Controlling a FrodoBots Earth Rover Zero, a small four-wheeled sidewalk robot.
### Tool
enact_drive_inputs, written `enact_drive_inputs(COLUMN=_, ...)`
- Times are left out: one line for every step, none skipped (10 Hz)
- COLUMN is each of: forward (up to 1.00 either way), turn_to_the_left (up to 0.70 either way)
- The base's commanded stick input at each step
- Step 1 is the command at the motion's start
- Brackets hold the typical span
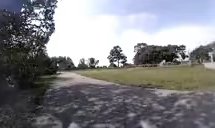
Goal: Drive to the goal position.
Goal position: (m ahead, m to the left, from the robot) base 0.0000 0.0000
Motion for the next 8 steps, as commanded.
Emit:
enact_drive_inputs(forward=0.00, turn_to_the_left=-0.70)
enact_drive_inputs(forward=0.00, turn_to_the_left=-0.70)
enact_drive_inputs(forward=0.00, turn_to_the_left=-0.70)
enact_drive_inputs(forward=0.00, turn_to_the_left=-0.70)
enact_drive_inputs(forward=0.00, turn_to_the_left=-0.70)
enact_drive_inputs(forward=0.00, turn_to_the_left=-0.70)
enact_drive_inputs(forward=0.00, turn_to_the_left=-0.70)
enact_drive_inputs(forward=0.00, turn_to_the_left=-0.70)
